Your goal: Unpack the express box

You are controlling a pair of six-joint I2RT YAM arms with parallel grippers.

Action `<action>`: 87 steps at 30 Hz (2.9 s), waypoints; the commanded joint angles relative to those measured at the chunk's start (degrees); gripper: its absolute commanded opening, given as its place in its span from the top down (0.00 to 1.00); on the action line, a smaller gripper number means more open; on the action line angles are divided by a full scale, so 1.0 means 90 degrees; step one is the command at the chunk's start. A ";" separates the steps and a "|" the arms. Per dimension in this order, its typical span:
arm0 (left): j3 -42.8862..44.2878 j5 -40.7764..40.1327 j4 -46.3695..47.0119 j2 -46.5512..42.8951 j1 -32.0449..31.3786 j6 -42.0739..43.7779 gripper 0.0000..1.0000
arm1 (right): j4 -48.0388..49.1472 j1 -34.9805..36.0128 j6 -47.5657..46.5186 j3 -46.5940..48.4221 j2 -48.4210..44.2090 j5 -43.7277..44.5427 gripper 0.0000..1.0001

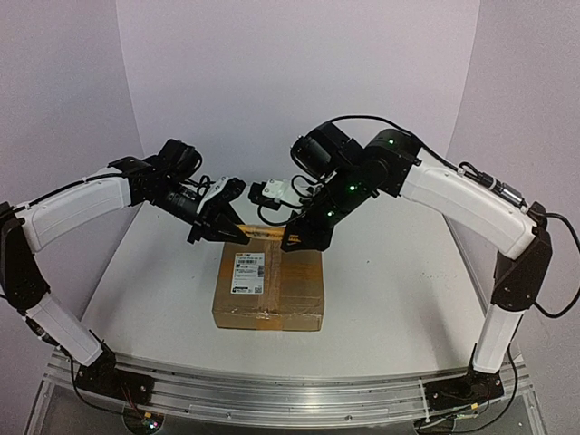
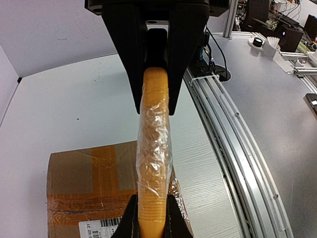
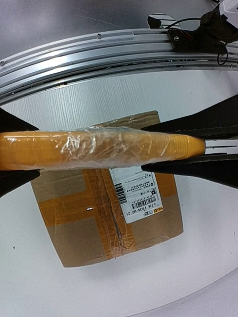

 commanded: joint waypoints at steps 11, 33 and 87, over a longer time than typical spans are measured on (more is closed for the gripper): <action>-0.1803 0.1350 0.3169 -0.1282 -0.0026 -0.2410 1.00 | 0.3445 -0.0590 0.2214 -0.2708 -0.1681 -0.1692 0.02; -0.2101 0.1257 0.5298 -0.1091 -0.0026 -0.4817 1.00 | 0.4907 -0.0601 0.2766 -0.3027 -0.1617 -0.2306 0.46; 0.1403 -0.2285 -0.0647 0.3608 0.1651 0.5462 0.00 | 0.4420 -0.0731 0.5846 -0.3697 -0.1258 0.2141 1.00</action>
